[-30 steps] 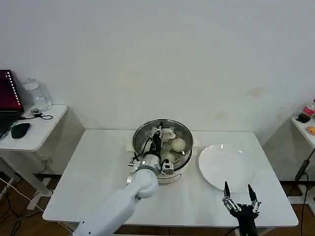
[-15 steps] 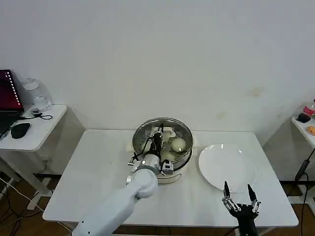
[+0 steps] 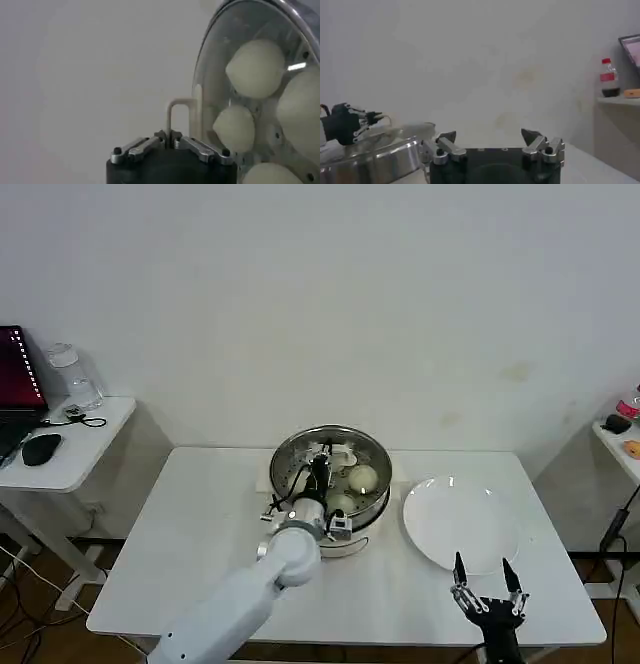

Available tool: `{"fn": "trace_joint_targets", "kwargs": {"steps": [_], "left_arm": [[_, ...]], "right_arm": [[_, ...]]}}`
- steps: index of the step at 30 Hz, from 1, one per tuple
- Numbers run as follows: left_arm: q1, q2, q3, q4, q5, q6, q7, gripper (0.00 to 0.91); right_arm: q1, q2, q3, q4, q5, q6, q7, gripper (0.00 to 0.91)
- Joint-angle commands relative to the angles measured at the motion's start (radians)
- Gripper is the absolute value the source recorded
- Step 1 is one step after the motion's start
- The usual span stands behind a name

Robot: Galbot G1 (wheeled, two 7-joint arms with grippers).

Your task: Take steamed baozi put them in steamer then cover it.

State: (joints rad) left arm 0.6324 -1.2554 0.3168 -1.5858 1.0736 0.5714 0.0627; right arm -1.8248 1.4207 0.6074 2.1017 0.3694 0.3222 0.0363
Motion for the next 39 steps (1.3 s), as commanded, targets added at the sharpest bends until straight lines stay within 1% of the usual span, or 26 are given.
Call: {"fn": "trace_joint_targets", "kwargs": {"steps": [1,8,9,10,11,18,28,33,37,38,39], "left_arm": [[0.001,0.002,-0.002,-0.001,-0.003,0.001,-0.002,0.907],[0.002,0.003,-0.001,-0.009,-0.008,0.005,0.000,0.907],[0.002,0.003,-0.001,-0.009,-0.008,0.005,0.000,0.887],[0.003,0.003,-0.001,-0.010,-0.008,0.009,0.001,0.887],[0.003,0.003,0.000,-0.011,-0.008,0.012,0.000,0.907],[0.014,0.018,0.001,-0.049,-0.022,0.036,0.011,0.907],[0.035,0.070,0.006,-0.159,-0.056,0.041,0.042,0.907],[0.078,0.096,-0.012,-0.244,-0.101,0.040,0.009,0.907],[0.122,0.130,-0.047,-0.337,-0.173,0.033,-0.026,0.907],[0.132,0.142,-0.057,-0.359,-0.207,0.022,-0.041,0.907],[0.155,0.159,-0.075,-0.386,-0.243,-0.009,-0.058,0.907]], "right_arm": [[0.004,-0.001,0.000,-0.003,0.000,-0.001,0.001,0.907],[0.001,-0.002,-0.001,-0.003,0.001,0.003,0.000,0.907],[0.001,-0.002,-0.001,-0.003,0.001,0.003,0.000,0.907],[-0.001,-0.002,-0.001,-0.003,0.000,0.003,-0.001,0.907],[-0.001,-0.001,-0.001,-0.003,-0.001,0.003,-0.001,0.907],[0.001,0.001,-0.005,-0.005,-0.002,0.003,-0.002,0.907],[-0.001,0.004,-0.006,-0.016,-0.007,0.013,-0.006,0.907],[0.003,0.000,0.001,-0.019,-0.016,0.014,-0.003,0.907],[0.015,-0.008,0.014,-0.023,-0.033,0.004,0.018,0.907],[0.019,-0.009,0.016,-0.025,-0.043,0.001,0.026,0.907],[0.022,-0.012,0.018,-0.027,-0.065,-0.007,0.040,0.907]]}}
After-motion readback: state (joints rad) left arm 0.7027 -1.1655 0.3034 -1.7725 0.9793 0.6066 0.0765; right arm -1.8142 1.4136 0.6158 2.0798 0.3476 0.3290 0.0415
